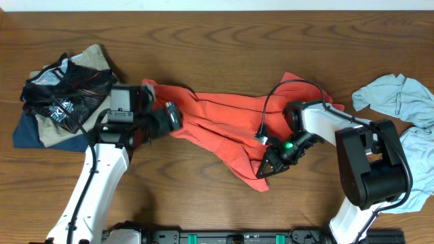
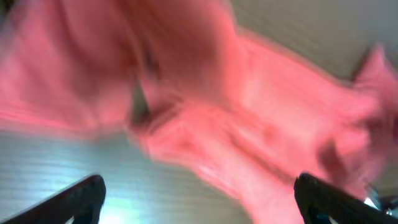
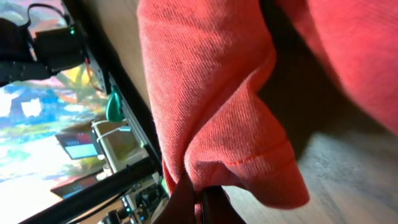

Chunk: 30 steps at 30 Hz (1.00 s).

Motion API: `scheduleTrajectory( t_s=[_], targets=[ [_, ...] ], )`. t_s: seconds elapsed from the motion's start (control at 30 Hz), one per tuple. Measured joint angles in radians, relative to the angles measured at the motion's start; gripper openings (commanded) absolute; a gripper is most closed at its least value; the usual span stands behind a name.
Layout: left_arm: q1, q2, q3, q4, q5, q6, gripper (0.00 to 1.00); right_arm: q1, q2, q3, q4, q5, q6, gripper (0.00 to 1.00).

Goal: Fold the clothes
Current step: 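Pull the shirt flat with both grippers, spreading it across the table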

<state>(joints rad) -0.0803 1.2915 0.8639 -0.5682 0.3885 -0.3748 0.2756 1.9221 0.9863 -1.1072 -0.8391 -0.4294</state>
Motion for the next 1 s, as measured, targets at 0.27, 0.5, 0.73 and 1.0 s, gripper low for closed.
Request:
scheduleTrajectory(
  t_s=[0.27, 0.5, 0.73, 1.0],
  targets=[
    [-0.087, 0.003, -0.024, -0.100, 0.126, -0.003, 0.98, 0.003, 0.000, 0.054, -0.072, -0.048, -0.052, 0.01],
    [-0.203, 0.003, -0.077, -0.021, 0.137, -0.047, 0.98, -0.092, -0.014, 0.137, 0.136, -0.069, 0.097, 0.01],
    [-0.291, 0.024, -0.104, 0.031, 0.124, -0.113, 0.98, -0.169, -0.016, 0.141, 0.257, 0.158, 0.370, 0.01],
    [-0.396, 0.133, -0.105, 0.152, 0.101, -0.204, 0.98, -0.170, -0.016, 0.141, 0.281, 0.271, 0.494, 0.01]
  ],
)
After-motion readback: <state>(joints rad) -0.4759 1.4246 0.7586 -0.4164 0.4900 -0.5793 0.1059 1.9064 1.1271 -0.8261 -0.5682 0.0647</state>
